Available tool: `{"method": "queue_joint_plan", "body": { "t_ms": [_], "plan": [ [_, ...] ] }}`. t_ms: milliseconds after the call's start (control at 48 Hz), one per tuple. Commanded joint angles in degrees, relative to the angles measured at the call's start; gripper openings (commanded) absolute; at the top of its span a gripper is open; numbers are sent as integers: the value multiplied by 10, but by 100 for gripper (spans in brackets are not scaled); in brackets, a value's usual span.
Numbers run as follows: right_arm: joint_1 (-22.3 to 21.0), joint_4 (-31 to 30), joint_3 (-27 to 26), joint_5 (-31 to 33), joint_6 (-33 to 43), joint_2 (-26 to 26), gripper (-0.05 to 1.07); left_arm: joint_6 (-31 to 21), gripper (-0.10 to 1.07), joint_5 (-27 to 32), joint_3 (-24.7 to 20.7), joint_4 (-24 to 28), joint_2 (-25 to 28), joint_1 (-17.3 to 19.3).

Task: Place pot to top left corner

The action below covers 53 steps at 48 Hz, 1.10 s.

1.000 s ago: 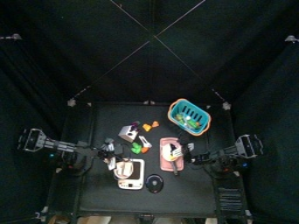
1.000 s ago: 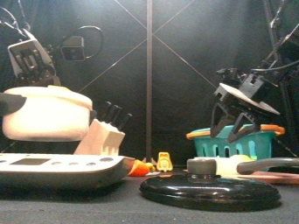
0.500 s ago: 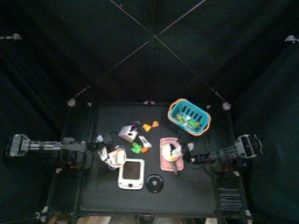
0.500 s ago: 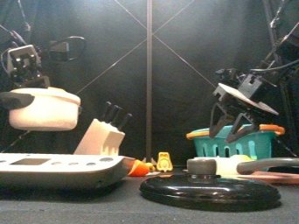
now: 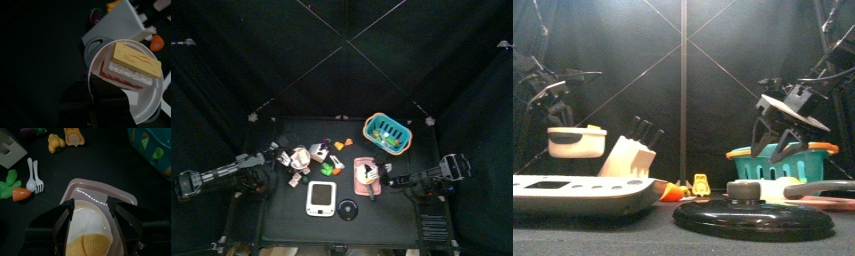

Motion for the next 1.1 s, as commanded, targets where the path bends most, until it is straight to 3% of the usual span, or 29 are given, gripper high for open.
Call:
{"method": "queue_joint_plan", "body": {
  "t_ms": [0, 229, 438, 854, 1083],
  "plan": [
    [-4, -3, -10, 1, 2, -5, 89, -3, 37, -33, -9, 2, 3, 35],
    [-6, -3, -10, 1, 2, -4, 89, -4, 37, -47, 4, -16, 3, 115],
    [-11, -3, -11, 0, 2, -3, 89, -4, 37, -93, 7, -12, 15, 160],
    [-20, -9, -11, -11, 1, -1, 89, -4, 37, -230, 0, -31, 166, 242],
    [-24, -9, -14, -15, 1, 6, 89, -2, 37, -249, -6, -30, 214, 266]
  ]
}}
